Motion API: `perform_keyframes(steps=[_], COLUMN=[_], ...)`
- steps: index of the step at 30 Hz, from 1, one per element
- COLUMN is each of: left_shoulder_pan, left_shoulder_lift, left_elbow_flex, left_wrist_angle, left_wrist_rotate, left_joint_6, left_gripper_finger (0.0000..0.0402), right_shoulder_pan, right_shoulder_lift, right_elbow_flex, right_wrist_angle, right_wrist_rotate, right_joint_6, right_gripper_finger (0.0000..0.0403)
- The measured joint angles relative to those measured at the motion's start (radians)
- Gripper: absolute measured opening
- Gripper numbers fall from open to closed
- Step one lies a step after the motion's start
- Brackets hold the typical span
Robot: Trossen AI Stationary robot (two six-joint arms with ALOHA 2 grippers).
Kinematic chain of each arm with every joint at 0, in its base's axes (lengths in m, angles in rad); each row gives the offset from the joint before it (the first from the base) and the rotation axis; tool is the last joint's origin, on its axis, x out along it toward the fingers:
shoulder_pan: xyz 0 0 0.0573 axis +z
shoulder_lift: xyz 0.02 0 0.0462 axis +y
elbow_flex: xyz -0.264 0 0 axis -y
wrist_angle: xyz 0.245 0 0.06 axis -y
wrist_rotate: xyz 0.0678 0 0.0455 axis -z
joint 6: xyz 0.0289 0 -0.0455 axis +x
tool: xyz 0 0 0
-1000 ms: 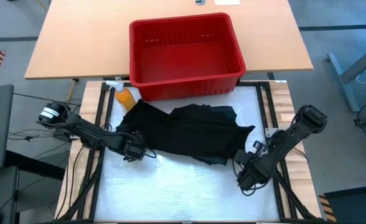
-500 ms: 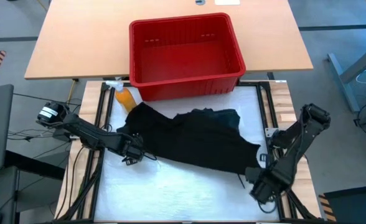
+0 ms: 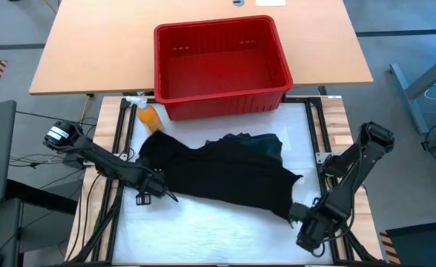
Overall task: Fold Laundry from Bin
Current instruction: Fold the black shirt from the red laundry bin
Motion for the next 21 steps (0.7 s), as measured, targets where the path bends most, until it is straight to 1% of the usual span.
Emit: perform_keyframes(steps=[1,3,4,6,8,10,11,14,15,18,21], left_shoulder_pan=[-0.005,-0.014,-0.016,-0.017,-0.017,-0.017,-0.017,-0.017,-0.017,-0.017,-0.017], left_shoulder_lift=[0.000,0.001,0.001,0.001,0.001,0.001,0.001,0.001,0.001,0.001,0.001], left_elbow_flex=[-0.001,-0.002,-0.002,-0.002,-0.002,-0.002,-0.002,-0.002,-0.001,0.016,0.052], left_wrist_angle=[-0.011,-0.029,-0.036,-0.045,-0.046,-0.044,-0.042,-0.039,-0.039,-0.040,-0.065], left_wrist_rotate=[0.008,0.018,0.018,0.018,0.018,0.019,0.019,0.019,0.023,0.051,0.067], left_joint_6=[0.004,0.014,0.017,0.024,0.023,0.013,0.005,-0.005,-0.005,-0.014,-0.014], left_gripper_finger=[0.0000,0.0000,0.0000,0.0000,0.0000,0.0000,0.0000,0.0011,0.0019,0.0051,0.0089], right_shoulder_pan=[0.008,0.021,0.028,0.048,0.066,0.089,0.094,0.051,0.030,-0.018,-0.032], right_shoulder_lift=[-0.017,-0.066,-0.098,-0.161,-0.219,-0.256,-0.265,-0.262,-0.252,-0.222,-0.223], right_elbow_flex=[-0.020,-0.083,-0.125,-0.223,-0.325,-0.421,-0.459,-0.532,-0.543,-0.549,-0.549], right_wrist_angle=[0.016,0.068,0.108,0.208,0.265,0.295,0.328,0.454,0.459,0.400,0.348], right_wrist_rotate=[0.025,0.119,0.191,0.370,0.537,0.655,0.680,0.693,0.692,0.672,0.671], right_joint_6=[0.056,0.176,0.234,0.364,0.539,0.704,0.726,0.717,0.712,0.709,0.712], right_gripper_finger=[0.0141,0.0154,0.0158,0.0162,0.0162,0.0162,0.0162,0.0167,0.0170,0.0177,0.0178])
